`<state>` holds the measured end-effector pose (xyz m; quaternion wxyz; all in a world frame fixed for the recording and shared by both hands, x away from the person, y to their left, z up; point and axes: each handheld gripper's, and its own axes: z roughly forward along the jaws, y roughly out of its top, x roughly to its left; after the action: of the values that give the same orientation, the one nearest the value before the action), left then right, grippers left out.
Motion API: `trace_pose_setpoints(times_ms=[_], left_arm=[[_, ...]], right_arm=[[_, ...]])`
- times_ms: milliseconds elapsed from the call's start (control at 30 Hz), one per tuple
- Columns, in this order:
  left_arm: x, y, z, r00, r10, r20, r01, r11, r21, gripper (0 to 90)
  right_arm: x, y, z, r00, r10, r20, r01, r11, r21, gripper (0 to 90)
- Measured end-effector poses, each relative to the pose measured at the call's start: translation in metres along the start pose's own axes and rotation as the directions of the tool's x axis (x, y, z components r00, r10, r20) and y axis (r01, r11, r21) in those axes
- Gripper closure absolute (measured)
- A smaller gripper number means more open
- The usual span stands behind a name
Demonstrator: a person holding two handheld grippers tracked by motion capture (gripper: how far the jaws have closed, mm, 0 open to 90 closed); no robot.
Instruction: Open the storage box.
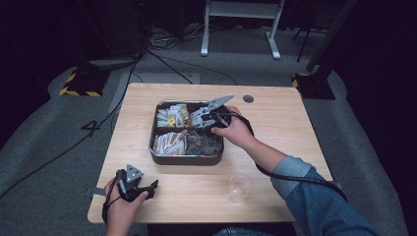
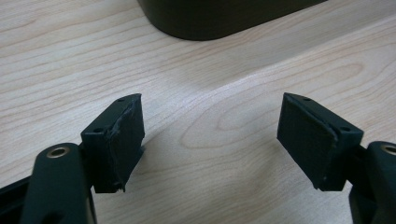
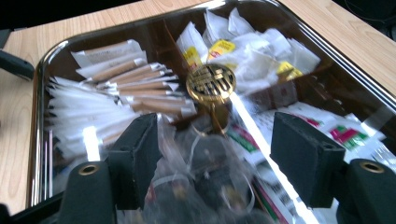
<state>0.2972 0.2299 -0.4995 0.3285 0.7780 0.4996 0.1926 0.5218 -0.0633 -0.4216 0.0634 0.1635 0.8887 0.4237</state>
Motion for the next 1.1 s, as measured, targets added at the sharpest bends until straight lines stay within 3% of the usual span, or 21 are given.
trace_pose_setpoints(times_ms=[567,733,933,1000,1100], left_arm=[[-0.002,0.001,0.005,0.9998,0.016,0.013,-0.016,0.9998,0.011,23.3],[-0.001,0.001,0.006,0.9996,0.024,0.017,-0.024,0.9997,0.011,22.8],[-0.001,0.001,0.006,0.9995,0.026,0.018,-0.026,0.9996,0.008,22.2],[-0.001,0.001,0.006,0.9995,0.026,0.019,-0.026,0.9996,0.007,22.2],[-0.001,0.001,0.007,0.9995,0.027,0.019,-0.027,0.9996,0.005,22.1]], right_arm=[[0.003,0.014,0.038,0.9996,-0.014,0.023,0.013,0.998,0.063,37.6],[0.003,0.015,0.044,0.9987,-0.033,0.039,0.030,0.997,0.069,46.1],[0.000,0.017,0.049,0.9990,-0.011,0.043,0.009,0.998,0.054,52.9],[0.001,0.018,0.049,0.9995,-0.019,0.026,0.018,0.998,0.058,58.2],[0.004,0.020,0.049,0.9978,-0.050,0.043,0.047,0.997,0.066,58.5]])
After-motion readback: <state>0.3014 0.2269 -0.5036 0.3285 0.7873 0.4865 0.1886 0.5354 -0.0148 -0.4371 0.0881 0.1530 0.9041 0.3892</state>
